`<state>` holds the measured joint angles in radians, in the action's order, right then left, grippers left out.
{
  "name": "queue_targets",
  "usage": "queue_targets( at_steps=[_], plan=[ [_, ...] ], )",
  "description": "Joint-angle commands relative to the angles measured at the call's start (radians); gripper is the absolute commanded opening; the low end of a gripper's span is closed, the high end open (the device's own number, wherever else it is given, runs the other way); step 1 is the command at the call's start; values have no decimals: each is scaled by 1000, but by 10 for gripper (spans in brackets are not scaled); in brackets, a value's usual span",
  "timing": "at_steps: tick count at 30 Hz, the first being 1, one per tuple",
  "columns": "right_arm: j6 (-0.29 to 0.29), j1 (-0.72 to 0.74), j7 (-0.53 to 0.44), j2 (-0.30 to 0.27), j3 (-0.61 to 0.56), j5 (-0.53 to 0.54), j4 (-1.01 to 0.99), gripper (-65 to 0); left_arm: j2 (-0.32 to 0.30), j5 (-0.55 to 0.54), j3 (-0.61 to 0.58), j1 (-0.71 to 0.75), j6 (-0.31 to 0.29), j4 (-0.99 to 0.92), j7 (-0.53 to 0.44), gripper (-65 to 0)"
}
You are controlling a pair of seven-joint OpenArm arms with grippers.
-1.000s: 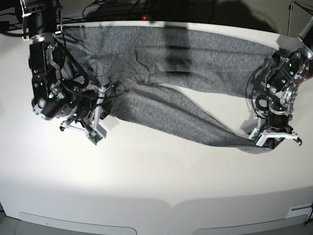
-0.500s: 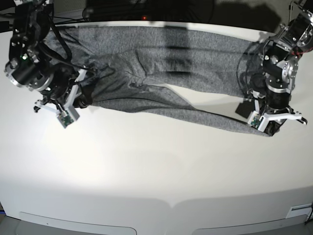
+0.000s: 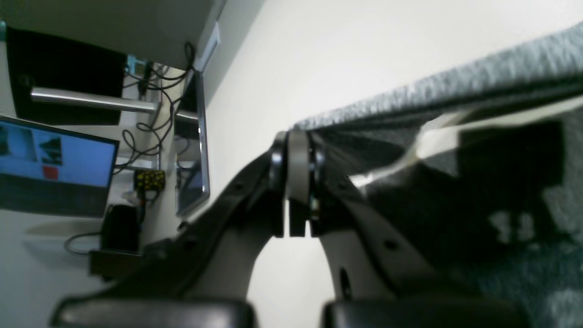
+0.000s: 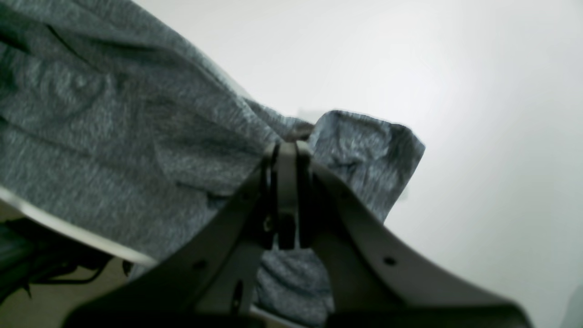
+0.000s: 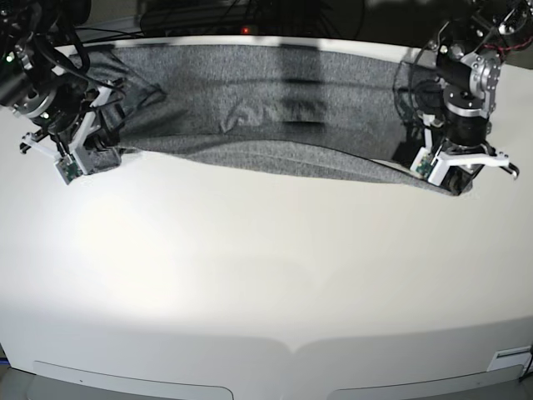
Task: Fold the T-shirt properly
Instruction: 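Lift the shirt with both grippers and fold it over onto itself, then lower the folded shirt with both grippers, laying it flat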
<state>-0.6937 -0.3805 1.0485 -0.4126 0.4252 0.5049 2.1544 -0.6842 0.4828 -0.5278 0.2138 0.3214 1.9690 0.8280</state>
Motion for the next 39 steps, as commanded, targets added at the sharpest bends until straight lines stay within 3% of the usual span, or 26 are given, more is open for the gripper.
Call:
queue_targets(
  at_steps=[1,9,22,32,33,35,36,39],
  plan=[
    [-4,6,-21,-14,16,8,18,-650,-15,40,10,-11,2,30,16,-650],
    [-4,-5,-19,-37,60,27,19,-650,-27,67,10,-8,-57,80,155,-650],
    [-4,-21,-19,-35,64,31,32,-650,-28,138,10,196,-64,228,168,-650],
    [-4,-90,-35,-33,64,58,32,-650,-28,145,10,240,-64,250,153,-650],
    [-4,-88,-36,-33,64,64,32,-625,-27,145,10,240,-64,250,147,-650],
    [-4,-85,-42,-33,63,77,31,-486,-28,145,10,241,-64,250,145,-650],
    [-4,-85,-60,-32,63,76,31,-449,-28,143,10,241,-63,250,145,-650],
    [-4,-84,-118,-30,59,76,11,-440,-27,137,10,241,-63,250,144,-650]
  ],
)
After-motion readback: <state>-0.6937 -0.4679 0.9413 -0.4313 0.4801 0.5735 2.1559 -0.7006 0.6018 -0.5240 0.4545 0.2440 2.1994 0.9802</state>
